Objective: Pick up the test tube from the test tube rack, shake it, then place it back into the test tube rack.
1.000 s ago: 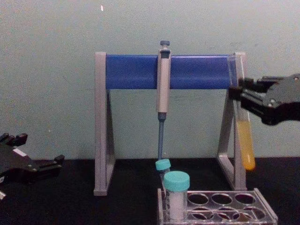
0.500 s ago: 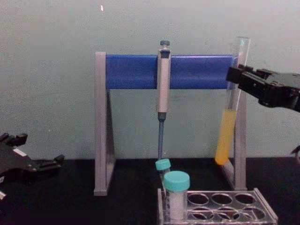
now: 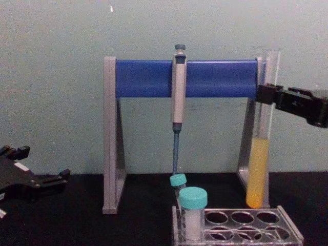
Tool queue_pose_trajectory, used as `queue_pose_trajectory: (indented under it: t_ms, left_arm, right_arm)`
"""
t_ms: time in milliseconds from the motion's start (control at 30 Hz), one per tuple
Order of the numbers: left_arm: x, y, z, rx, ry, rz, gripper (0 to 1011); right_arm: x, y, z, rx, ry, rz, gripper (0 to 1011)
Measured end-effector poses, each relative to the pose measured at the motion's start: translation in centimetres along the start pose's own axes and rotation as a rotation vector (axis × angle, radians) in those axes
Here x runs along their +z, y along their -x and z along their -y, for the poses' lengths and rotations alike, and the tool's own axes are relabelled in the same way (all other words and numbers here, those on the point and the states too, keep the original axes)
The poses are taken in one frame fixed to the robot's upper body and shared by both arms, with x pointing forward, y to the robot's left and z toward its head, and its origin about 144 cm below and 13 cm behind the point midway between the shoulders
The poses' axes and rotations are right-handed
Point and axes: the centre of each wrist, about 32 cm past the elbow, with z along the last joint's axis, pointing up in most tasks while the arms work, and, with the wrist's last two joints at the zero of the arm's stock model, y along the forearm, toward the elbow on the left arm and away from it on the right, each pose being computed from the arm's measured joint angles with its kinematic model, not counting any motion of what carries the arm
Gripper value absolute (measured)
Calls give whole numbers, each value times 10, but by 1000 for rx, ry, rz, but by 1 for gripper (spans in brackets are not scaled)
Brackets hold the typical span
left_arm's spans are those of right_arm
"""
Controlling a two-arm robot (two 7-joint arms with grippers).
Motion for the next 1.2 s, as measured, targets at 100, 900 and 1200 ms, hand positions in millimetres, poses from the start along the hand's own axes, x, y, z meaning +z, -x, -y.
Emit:
queue_pose_trajectory:
  t_ms: [100,900,1200]
  left_arm:
    - [0,0,0,0,0,0,1001]
    - [0,0,0,0,0,0,1001]
    - [0,0,0,0,0,0,1002]
  right_arm:
    - [5,-1,5,-2,28,26,227]
    - [3,19,-28,-197,86,360,227]
    - [-4,18,-34,-134,9,238,227]
